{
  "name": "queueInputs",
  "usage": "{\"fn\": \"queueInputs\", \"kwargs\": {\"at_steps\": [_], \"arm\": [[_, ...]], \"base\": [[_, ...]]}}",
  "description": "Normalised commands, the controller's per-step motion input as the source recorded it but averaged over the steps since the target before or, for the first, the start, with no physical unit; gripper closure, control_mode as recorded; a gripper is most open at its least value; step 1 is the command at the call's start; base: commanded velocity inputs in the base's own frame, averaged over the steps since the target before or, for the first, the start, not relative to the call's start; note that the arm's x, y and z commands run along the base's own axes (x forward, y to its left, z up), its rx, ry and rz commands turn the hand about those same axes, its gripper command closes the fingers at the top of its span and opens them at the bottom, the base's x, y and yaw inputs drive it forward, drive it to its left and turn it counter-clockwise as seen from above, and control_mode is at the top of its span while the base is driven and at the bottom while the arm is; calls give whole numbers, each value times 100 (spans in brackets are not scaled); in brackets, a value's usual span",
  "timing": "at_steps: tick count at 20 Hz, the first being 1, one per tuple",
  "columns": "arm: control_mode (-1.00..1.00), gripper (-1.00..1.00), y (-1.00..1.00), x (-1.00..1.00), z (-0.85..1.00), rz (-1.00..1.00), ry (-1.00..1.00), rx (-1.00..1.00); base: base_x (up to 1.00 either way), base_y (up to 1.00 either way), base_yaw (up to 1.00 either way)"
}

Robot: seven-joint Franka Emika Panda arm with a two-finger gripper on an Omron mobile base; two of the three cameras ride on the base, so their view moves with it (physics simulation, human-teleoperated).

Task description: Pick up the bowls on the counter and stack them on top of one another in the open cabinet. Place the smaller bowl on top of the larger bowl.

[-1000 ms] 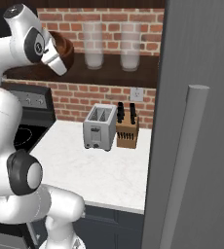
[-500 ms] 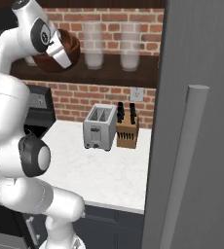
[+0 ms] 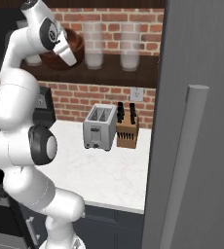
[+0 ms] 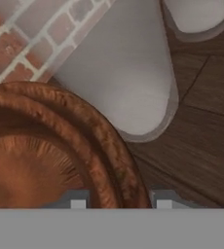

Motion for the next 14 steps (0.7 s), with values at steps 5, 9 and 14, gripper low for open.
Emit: {"fn": "queueInputs", "kwargs": {"at_steps": [5,9,14], "arm": [[-100,-100,0,16,0,-3,0,0],[-100,-100,1,-34,0,0,-10,0],[-100,-100,0,-62,0,0,-21,0]], "base": [[0,0,0],[0,0,0],[0,0,0]]}}
